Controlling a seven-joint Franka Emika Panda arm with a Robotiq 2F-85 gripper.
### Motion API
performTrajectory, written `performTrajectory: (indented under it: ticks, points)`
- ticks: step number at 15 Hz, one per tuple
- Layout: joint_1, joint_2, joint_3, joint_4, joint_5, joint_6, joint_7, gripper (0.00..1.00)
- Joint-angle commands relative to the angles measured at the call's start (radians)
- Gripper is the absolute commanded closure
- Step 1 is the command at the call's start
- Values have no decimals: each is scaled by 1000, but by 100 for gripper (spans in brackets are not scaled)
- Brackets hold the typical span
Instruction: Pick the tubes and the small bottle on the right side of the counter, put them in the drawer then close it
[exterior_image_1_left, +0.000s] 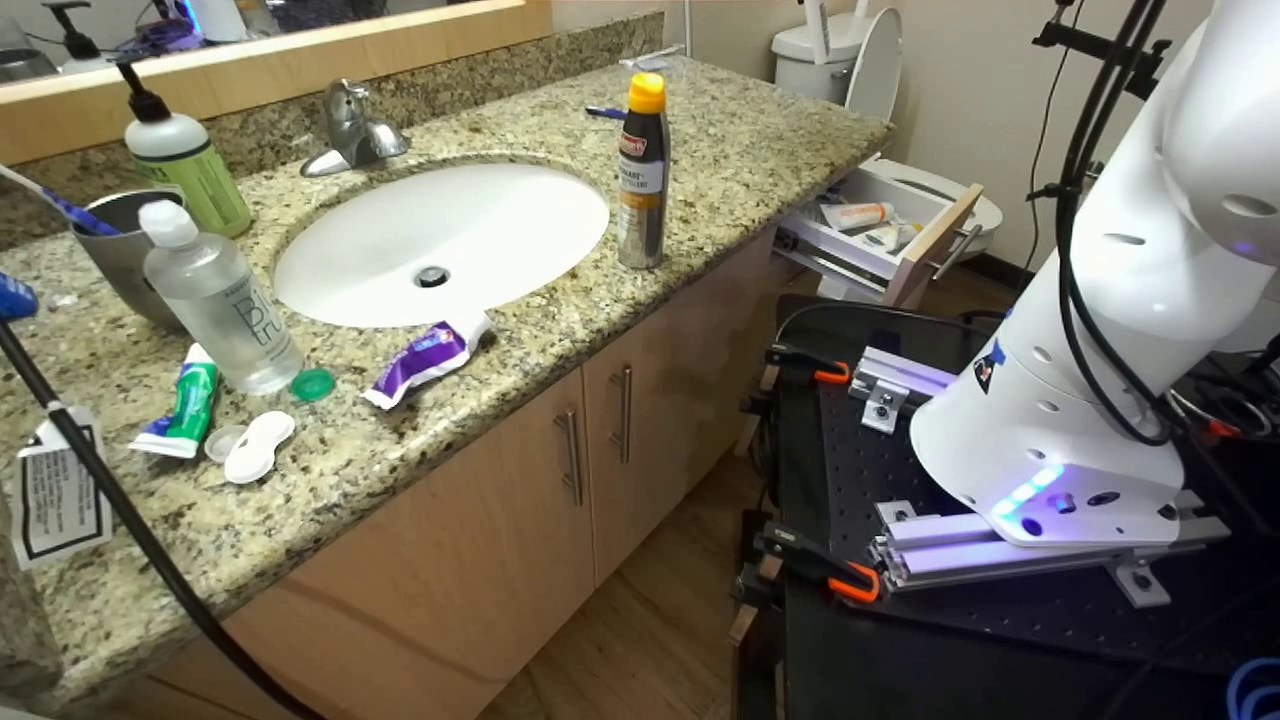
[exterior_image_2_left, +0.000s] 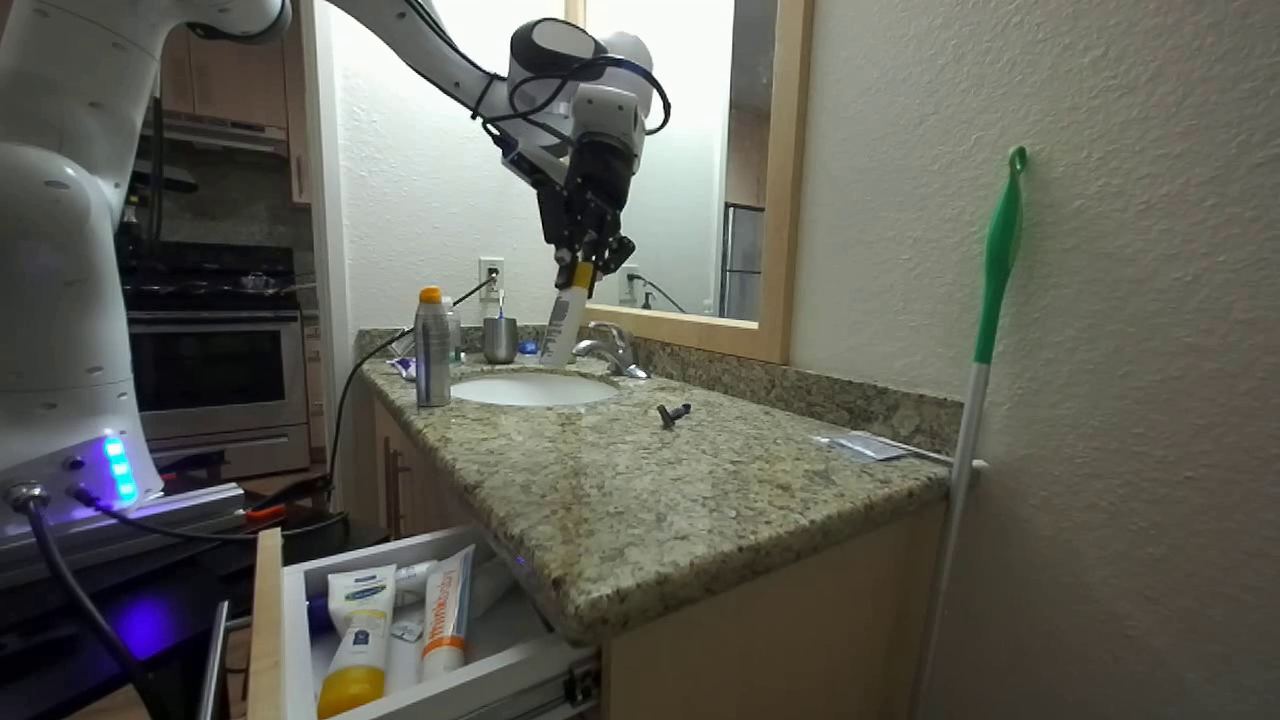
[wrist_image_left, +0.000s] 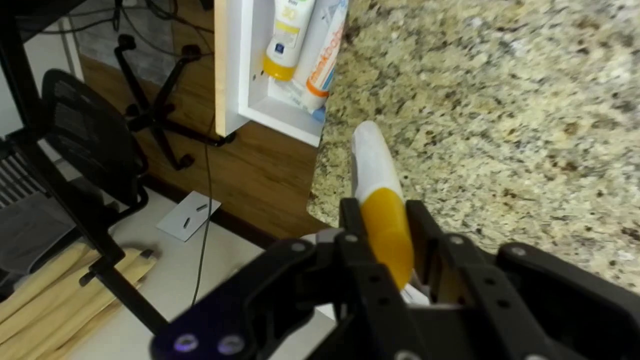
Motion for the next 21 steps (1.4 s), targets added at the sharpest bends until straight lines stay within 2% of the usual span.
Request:
performTrajectory:
  ticks: [1,3,6,9,11,13,17,21]
  points:
    - [-18,-28,-35,-146,-156,114,-56,93]
    - [-34,-51,-56,-226,-190,171,-119,93]
    - [-62,-94,-99,-337,-147,273,-184,93]
    - [-94,-113,-142,-422,-55,374,-266,93]
    - [-98,-118,-161,-465,2,412,-326,93]
    - [-82,-118,-186,-506,9,464,-326,93]
    - [-44,-90,-251,-582,-104,652,-222,93]
    - [36,-44,-351,-621,-296,795,-57,93]
